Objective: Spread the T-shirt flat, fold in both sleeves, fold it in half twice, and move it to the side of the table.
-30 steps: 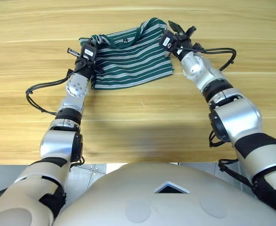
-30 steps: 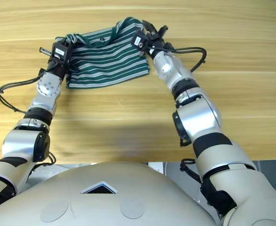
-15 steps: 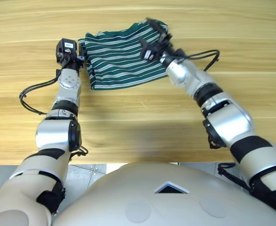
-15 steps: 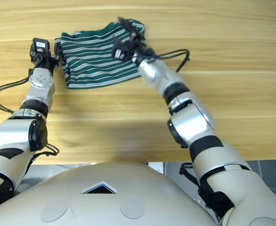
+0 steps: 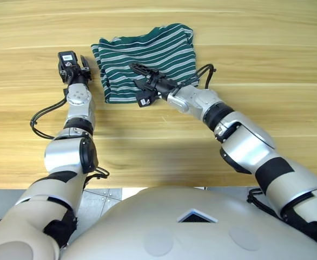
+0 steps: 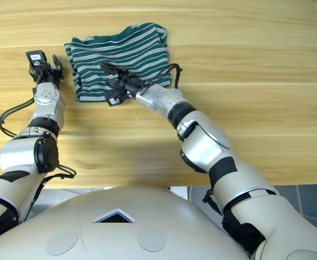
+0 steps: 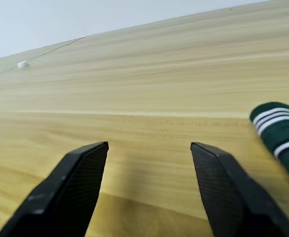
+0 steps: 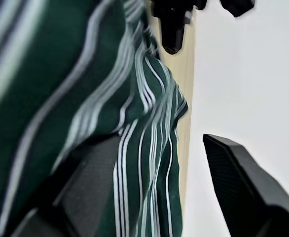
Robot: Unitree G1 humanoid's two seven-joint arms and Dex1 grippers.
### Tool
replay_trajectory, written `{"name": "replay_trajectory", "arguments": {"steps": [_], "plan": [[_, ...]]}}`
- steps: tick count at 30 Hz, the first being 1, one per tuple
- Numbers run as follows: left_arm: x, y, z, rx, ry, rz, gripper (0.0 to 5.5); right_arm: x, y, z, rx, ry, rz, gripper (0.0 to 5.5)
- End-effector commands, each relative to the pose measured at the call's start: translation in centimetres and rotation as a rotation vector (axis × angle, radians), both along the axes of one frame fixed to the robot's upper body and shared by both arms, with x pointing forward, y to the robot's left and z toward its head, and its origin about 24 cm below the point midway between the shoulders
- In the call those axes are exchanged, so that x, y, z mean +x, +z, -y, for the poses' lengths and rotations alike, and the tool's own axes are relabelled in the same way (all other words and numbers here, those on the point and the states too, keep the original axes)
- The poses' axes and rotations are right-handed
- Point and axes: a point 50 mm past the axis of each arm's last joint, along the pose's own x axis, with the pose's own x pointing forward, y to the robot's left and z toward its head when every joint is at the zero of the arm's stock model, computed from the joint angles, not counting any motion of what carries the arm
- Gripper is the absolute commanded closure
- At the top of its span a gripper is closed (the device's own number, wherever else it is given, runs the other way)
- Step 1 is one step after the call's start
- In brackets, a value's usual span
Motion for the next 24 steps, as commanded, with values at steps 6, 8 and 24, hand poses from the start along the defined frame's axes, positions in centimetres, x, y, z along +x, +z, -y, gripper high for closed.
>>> {"name": "replay_trajectory", "arguments": {"steps": [6,8,24], "plan": [[0.7,-0.3,2.5,-0.037,-0.067,-0.014,2.39,-7.7,0.3,15.6,-0.354,0.24,-0.262,2.38],[1.3,0.3,3.0,-0.028,-0.097,0.009,2.39,-9.0,1.6,18.7,-0.329,0.12,-0.304,2.38],[4.3,6.9,7.4,0.244,-0.519,0.334,2.39,-6.0,7.6,18.5,0.471,-0.295,-0.037,2.38]]}}
